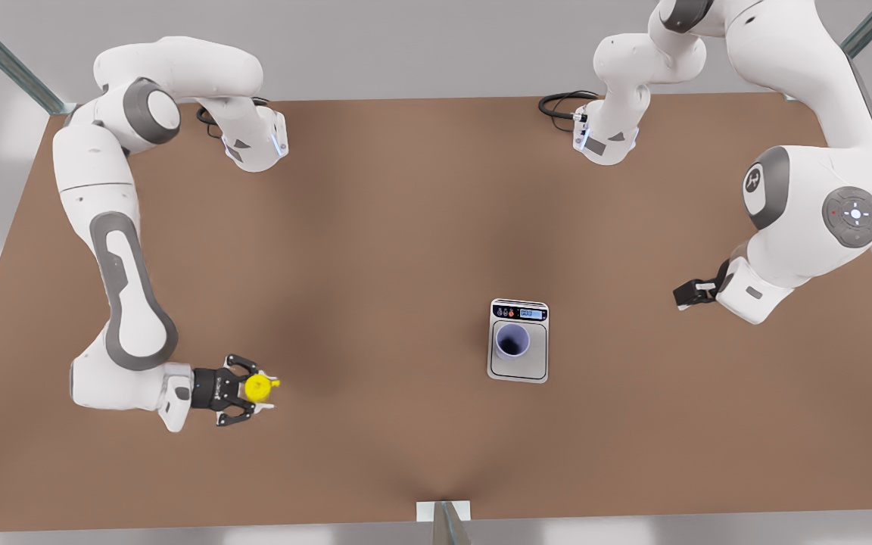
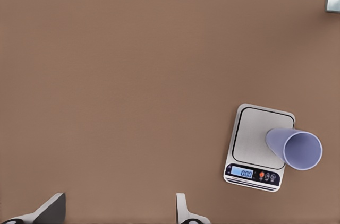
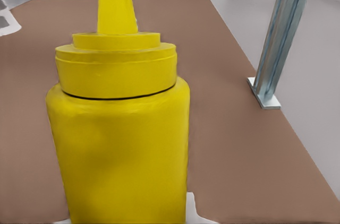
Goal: Move cup to the weight, pick up sauce bottle, pour sauce
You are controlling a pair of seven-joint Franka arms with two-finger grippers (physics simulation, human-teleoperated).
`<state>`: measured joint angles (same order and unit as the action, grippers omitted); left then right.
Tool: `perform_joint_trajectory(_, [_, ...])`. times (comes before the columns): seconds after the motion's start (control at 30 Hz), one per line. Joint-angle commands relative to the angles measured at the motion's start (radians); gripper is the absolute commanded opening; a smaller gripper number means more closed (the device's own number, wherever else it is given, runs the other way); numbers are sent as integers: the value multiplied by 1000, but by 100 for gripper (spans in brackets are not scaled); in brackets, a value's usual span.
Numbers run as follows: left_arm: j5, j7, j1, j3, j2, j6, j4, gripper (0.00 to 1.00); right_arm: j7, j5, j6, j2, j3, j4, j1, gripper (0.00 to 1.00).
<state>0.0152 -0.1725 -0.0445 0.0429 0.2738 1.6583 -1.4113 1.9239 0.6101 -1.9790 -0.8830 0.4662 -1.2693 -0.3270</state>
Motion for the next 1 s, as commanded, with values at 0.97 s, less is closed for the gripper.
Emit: perform_joint_trajectory(0.97, [6, -47, -25, -3, 2, -15, 0, 100, 268, 336, -31, -226, -3, -54, -13, 61])
